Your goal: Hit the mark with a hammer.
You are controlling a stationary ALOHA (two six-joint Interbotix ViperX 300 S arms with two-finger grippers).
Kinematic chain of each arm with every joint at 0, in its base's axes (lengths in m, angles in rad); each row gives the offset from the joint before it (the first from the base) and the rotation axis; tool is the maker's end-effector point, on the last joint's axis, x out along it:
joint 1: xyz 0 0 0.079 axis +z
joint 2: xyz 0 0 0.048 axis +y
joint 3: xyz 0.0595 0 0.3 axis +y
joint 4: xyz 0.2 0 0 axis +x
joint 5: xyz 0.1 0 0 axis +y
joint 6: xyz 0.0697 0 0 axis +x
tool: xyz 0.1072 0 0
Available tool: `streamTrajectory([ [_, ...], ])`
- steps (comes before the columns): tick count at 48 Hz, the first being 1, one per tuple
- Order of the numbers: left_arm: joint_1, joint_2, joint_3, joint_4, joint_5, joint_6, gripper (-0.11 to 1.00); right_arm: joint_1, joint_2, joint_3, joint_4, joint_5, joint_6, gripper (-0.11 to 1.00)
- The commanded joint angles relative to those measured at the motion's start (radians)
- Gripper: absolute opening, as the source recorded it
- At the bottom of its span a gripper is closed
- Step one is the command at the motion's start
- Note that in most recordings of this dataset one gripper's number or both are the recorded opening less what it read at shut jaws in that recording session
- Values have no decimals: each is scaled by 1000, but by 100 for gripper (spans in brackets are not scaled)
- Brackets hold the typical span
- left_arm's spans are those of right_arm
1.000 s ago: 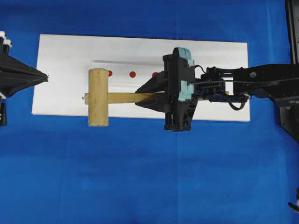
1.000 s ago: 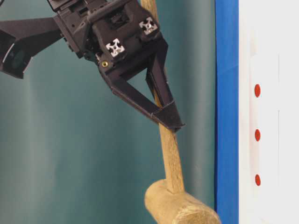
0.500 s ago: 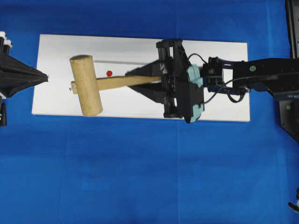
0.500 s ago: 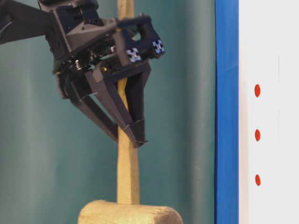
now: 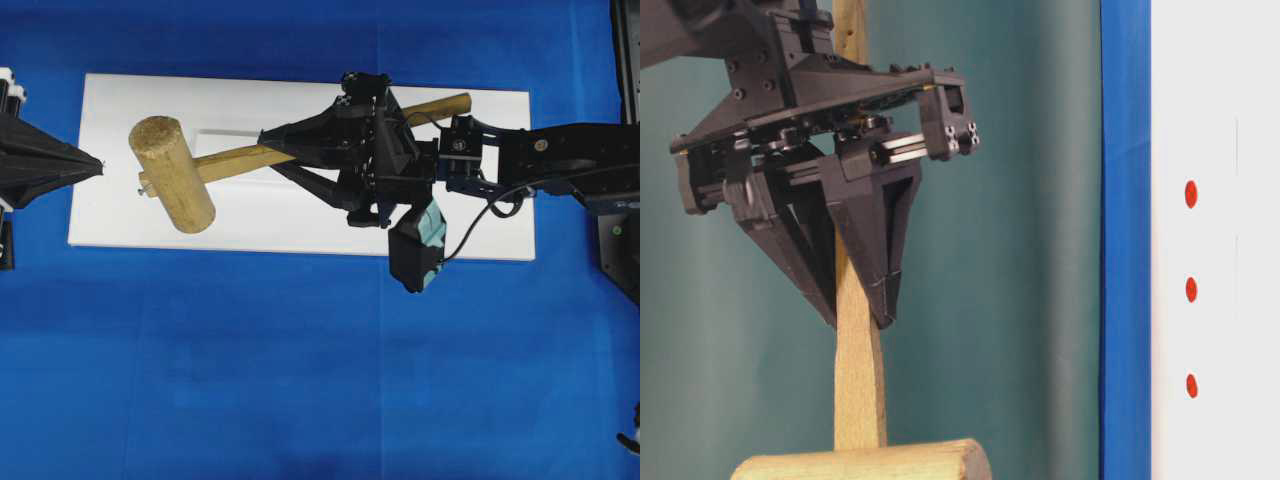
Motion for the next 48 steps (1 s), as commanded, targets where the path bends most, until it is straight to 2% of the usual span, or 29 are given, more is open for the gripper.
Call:
streamTrajectory([
  [1,-2,5,-9,-3,-3,-2,0,2,-35,-12,6,-20,-17,9],
  [7,-2,5,-11,-8,-9,-5,2,2,-34,-12,6,-18,-18,9],
  [11,-2,3,-11,-9,-15,-25,11,2,-34,-14,6,-17,-18,9],
  [14,-2,5,-11,-9,-20,-49,25,2,-34,-15,6,-17,-21,9],
  [22,-2,15,-11,-9,-21,-135,76,2,-34,-14,6,-17,-23,9],
  [26,-2,23,-11,-9,-21,-152,91,2,-34,-17,6,-17,-23,9],
  [28,-2,26,-12,-9,-23,-153,94,2,-34,-17,6,-18,-23,9],
  [37,-2,77,-32,-9,-66,-160,93,3,-34,-18,3,-20,-25,9],
  [48,0,235,-97,-9,-153,-160,93,2,-34,-17,3,-14,-25,9],
])
